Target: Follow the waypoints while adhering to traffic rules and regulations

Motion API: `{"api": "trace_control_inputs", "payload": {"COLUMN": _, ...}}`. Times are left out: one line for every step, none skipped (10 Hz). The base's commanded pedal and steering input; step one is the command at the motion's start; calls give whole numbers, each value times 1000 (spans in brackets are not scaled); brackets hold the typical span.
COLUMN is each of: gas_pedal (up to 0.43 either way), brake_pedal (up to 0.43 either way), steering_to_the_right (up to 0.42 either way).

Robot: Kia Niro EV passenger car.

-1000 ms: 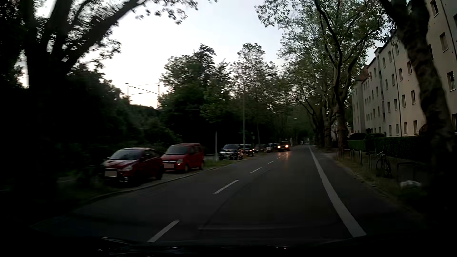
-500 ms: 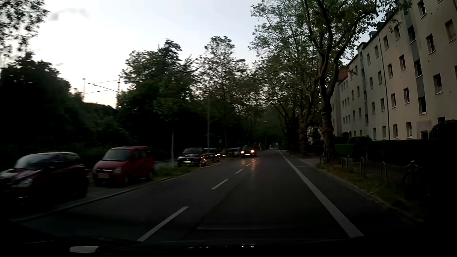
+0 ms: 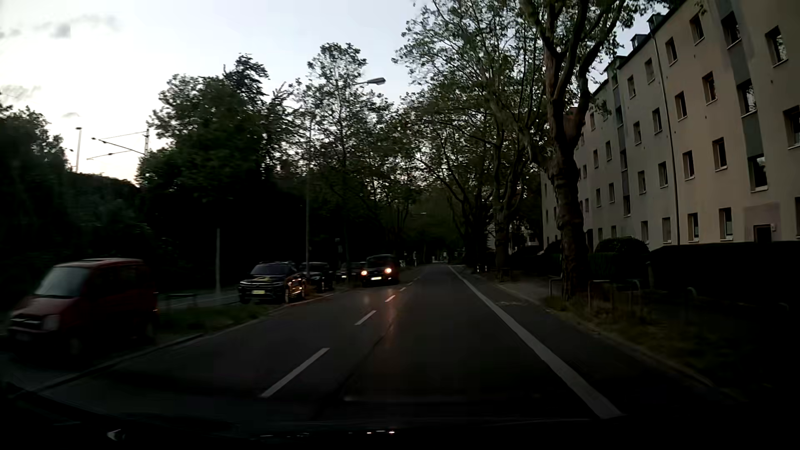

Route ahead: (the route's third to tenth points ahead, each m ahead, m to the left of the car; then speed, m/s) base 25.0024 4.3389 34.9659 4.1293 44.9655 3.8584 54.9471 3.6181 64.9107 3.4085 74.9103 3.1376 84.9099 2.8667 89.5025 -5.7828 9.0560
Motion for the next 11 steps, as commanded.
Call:
{"api": "trace_control_inputs", "payload": {"gas_pedal": 98, "brake_pedal": 0, "steering_to_the_right": 42}}
{"api": "trace_control_inputs", "payload": {"gas_pedal": 98, "brake_pedal": 0, "steering_to_the_right": 32}}
{"api": "trace_control_inputs", "payload": {"gas_pedal": 98, "brake_pedal": 0, "steering_to_the_right": 20}}
{"api": "trace_control_inputs", "payload": {"gas_pedal": 98, "brake_pedal": 0, "steering_to_the_right": 12}}
{"api": "trace_control_inputs", "payload": {"gas_pedal": 98, "brake_pedal": 0, "steering_to_the_right": 12}}
{"api": "trace_control_inputs", "payload": {"gas_pedal": 98, "brake_pedal": 0, "steering_to_the_right": 12}}
{"api": "trace_control_inputs", "payload": {"gas_pedal": 98, "brake_pedal": 0, "steering_to_the_right": 11}}
{"api": "trace_control_inputs", "payload": {"gas_pedal": 98, "brake_pedal": 0, "steering_to_the_right": 9}}
{"api": "trace_control_inputs", "payload": {"gas_pedal": 98, "brake_pedal": 0, "steering_to_the_right": 9}}
{"api": "trace_control_inputs", "payload": {"gas_pedal": 110, "brake_pedal": 0, "steering_to_the_right": 9}}
{"api": "trace_control_inputs", "payload": {"gas_pedal": 118, "brake_pedal": 0, "steering_to_the_right": 2}}
